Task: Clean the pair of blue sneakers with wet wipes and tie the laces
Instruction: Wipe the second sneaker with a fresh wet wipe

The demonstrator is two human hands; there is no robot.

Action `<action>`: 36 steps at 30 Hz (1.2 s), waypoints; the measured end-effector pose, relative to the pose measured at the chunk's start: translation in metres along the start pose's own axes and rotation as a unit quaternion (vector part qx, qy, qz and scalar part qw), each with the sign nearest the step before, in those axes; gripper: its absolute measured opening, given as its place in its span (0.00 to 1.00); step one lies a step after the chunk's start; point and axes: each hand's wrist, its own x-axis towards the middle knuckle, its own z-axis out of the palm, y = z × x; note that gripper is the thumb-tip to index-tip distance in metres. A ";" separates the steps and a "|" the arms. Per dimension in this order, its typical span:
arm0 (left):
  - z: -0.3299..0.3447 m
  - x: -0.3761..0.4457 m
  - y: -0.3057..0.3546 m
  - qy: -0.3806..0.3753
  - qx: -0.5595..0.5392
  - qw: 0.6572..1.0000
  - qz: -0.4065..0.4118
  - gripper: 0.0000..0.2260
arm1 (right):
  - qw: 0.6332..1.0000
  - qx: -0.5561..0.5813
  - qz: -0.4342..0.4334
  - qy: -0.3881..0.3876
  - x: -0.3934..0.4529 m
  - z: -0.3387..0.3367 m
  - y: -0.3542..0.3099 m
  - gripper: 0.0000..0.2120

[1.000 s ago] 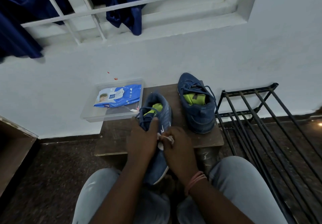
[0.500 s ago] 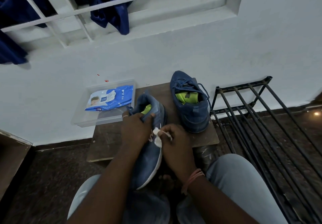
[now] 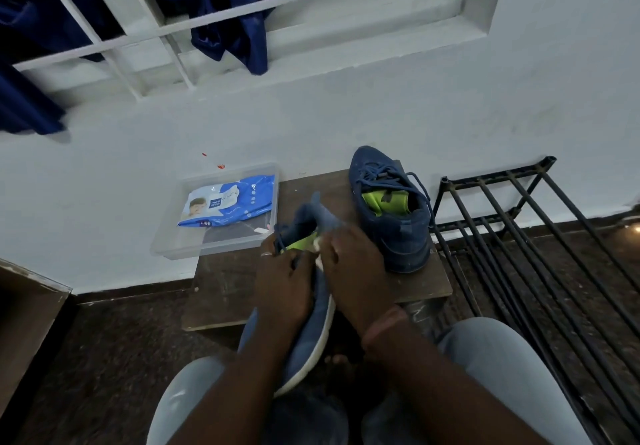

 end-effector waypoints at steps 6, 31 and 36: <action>0.011 0.004 -0.009 0.047 -0.024 0.997 -0.050 0.19 | 0.999 -0.035 0.011 -0.039 0.006 0.006 0.003 0.03; 0.011 0.005 0.000 0.028 -0.111 0.986 -0.119 0.17 | 0.999 0.022 0.020 -0.021 -0.028 -0.010 0.010 0.08; 0.006 0.004 0.005 0.034 -0.072 0.990 -0.119 0.13 | 1.000 -0.012 0.003 -0.011 -0.002 0.001 0.016 0.07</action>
